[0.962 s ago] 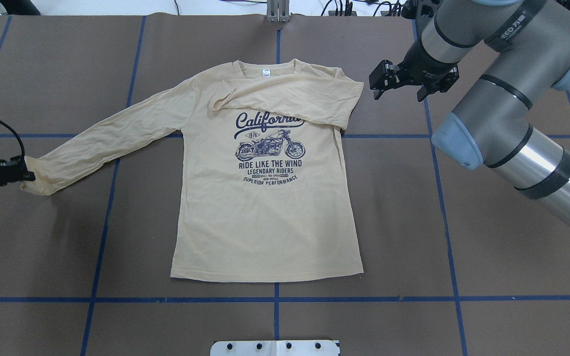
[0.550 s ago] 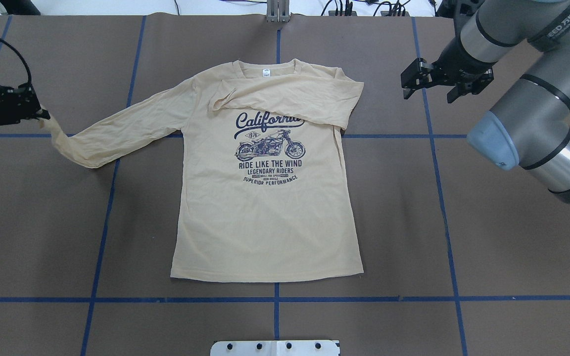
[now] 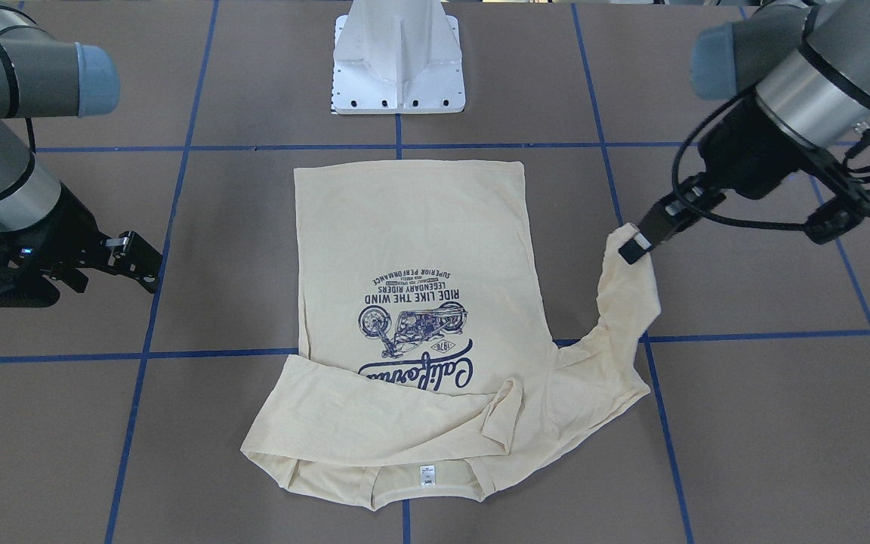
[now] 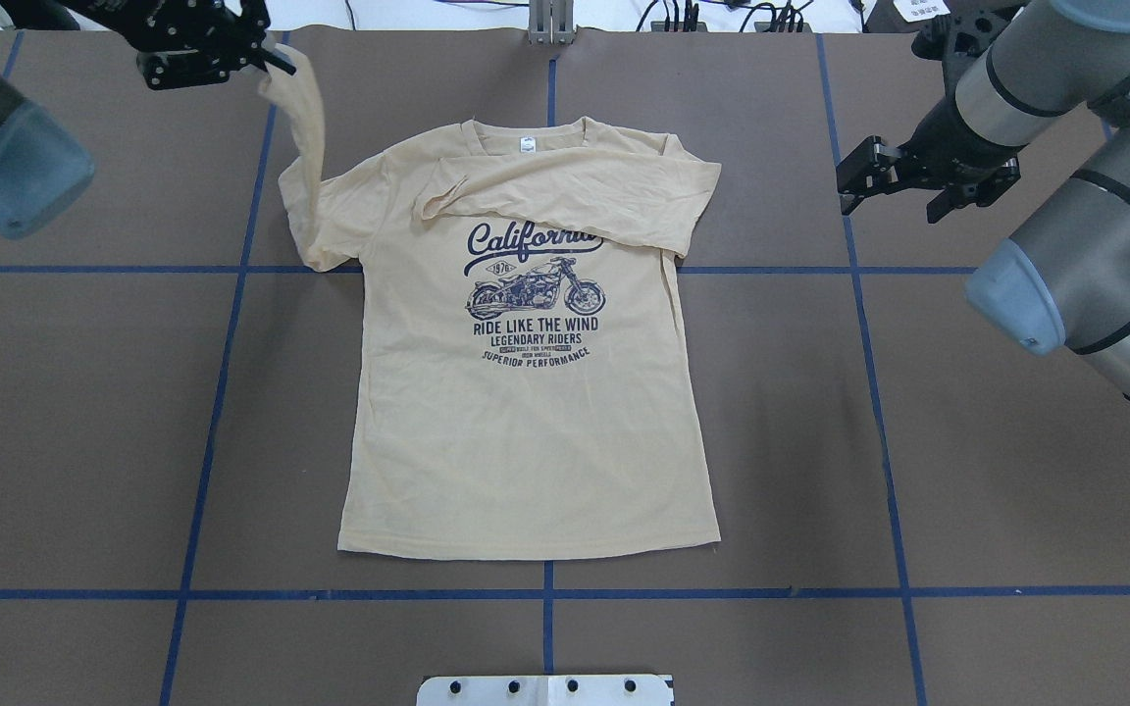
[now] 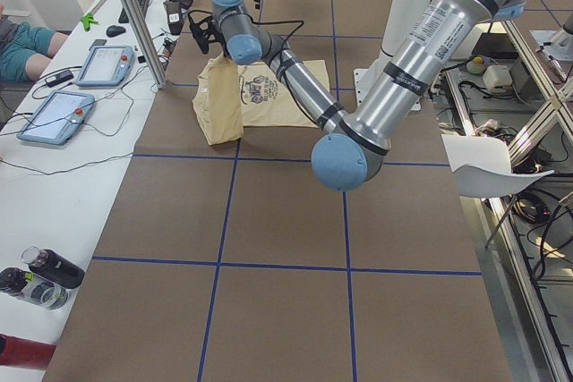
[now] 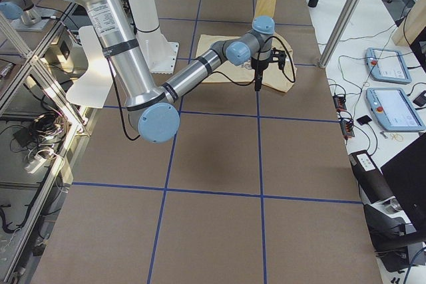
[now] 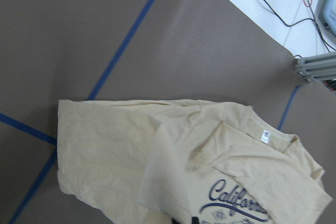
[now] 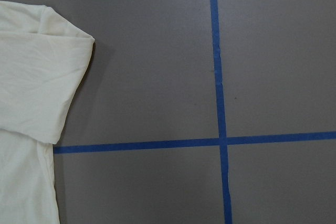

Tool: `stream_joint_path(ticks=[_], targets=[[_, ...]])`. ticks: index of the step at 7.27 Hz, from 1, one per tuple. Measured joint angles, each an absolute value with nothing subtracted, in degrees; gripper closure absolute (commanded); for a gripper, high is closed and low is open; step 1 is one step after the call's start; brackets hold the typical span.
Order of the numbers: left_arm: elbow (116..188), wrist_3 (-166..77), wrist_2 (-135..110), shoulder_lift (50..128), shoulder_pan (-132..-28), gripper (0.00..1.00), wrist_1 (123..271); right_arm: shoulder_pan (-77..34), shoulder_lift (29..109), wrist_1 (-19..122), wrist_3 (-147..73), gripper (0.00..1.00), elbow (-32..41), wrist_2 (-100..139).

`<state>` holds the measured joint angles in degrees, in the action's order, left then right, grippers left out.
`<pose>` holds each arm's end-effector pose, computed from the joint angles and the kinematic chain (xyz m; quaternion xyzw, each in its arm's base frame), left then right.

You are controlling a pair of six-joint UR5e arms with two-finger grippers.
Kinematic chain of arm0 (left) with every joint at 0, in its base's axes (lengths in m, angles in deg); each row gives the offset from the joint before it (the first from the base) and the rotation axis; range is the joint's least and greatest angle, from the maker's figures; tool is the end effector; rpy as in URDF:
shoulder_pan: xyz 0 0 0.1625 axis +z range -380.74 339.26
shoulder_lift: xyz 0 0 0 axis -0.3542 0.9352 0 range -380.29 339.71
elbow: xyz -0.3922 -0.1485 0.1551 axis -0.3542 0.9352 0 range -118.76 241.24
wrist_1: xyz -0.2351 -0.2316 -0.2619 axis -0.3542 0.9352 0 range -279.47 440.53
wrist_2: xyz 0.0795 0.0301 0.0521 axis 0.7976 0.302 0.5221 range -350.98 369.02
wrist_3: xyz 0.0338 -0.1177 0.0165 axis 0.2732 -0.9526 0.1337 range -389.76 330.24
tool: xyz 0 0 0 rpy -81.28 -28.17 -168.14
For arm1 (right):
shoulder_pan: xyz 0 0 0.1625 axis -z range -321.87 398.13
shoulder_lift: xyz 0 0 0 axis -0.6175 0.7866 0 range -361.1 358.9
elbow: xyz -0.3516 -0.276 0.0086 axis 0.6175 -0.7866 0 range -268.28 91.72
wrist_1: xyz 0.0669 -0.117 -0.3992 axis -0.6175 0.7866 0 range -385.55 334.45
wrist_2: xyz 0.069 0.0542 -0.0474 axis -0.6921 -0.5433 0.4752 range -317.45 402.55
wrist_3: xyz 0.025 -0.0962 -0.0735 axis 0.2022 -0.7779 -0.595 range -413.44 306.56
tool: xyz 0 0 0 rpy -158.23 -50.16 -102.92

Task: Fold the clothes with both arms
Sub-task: 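Lift the sleeve with the left gripper and swing it over the shirt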

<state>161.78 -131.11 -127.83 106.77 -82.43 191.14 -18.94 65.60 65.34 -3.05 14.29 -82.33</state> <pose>0.2724 -0.5967 0.1629 -0.0791 0.6057 -0.2729 0.7432 -0.2956 -0.5717 0.3649 0.0242 -0.4041 0.0491 0.9131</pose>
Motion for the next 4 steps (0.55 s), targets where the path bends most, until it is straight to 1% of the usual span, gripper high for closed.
stream_joint_path(ticks=[2, 4], targets=[[159.9, -138.0, -124.6, 113.1, -75.6, 1.0, 191.3, -18.9, 65.8, 65.3, -3.2, 0.01, 14.3, -82.5], [155.7, -142.2, -118.1, 116.0, -69.6, 1.0, 194.7, -19.0, 66.3, 65.3, -3.2, 0.01, 14.6, -82.9]])
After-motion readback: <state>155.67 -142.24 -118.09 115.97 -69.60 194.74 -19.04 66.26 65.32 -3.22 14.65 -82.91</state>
